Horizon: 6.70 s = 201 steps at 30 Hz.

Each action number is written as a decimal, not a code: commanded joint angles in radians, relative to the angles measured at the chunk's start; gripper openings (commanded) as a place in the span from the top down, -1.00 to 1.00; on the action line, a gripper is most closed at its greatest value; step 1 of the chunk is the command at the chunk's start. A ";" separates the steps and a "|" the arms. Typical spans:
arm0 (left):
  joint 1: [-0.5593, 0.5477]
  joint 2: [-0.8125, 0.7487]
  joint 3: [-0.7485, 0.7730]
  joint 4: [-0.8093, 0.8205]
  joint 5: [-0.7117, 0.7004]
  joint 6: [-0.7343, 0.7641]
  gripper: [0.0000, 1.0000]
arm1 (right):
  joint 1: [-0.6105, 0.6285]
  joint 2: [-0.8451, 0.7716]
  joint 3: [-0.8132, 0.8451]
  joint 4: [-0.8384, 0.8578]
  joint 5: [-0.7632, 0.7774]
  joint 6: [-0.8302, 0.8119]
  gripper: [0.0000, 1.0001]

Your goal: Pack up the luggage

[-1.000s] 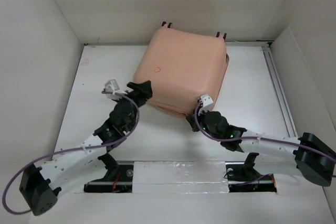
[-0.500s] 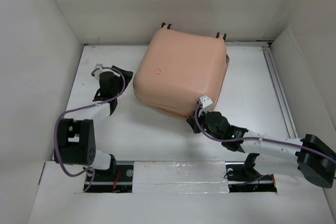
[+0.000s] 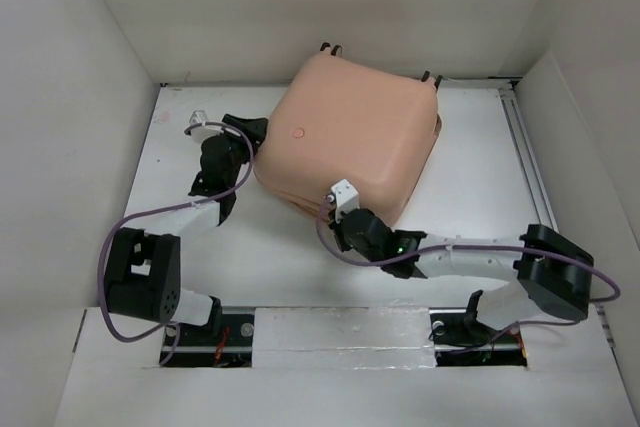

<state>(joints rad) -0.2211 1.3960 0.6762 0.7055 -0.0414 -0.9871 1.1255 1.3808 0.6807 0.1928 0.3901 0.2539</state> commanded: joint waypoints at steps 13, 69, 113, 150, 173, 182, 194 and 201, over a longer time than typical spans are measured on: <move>-0.306 -0.080 -0.133 0.029 0.258 -0.156 -0.27 | -0.030 -0.432 -0.227 0.044 -0.223 0.073 1.00; -0.135 0.882 1.116 -0.233 0.521 0.022 -0.98 | -0.001 -0.694 -0.360 -0.152 -0.550 0.097 1.00; 0.247 -0.232 0.003 -0.029 0.143 -0.025 1.00 | -0.392 -0.753 -0.365 -0.222 -0.672 0.073 1.00; 0.203 -0.308 -0.277 0.017 0.092 -0.041 1.00 | -0.257 -0.469 -0.183 0.005 -0.731 0.055 1.00; 0.181 -0.370 -0.379 0.055 0.150 -0.042 1.00 | -0.102 -0.285 -0.184 0.034 -0.431 0.119 1.00; 0.160 -0.450 -0.345 -0.009 0.199 0.047 0.85 | -0.832 -0.290 -0.044 0.019 -0.871 -0.119 0.99; -0.606 -0.219 0.066 -0.160 -0.272 0.340 0.42 | -1.096 0.128 0.066 0.422 -1.379 -0.094 0.26; -0.649 -0.207 -0.087 -0.120 -0.155 0.303 0.42 | -1.096 0.213 0.161 0.380 -1.441 -0.180 0.19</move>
<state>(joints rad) -0.8433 1.1931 0.6292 0.5514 -0.2333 -0.6884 0.0277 1.5990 0.7525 0.4911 -0.9478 0.1406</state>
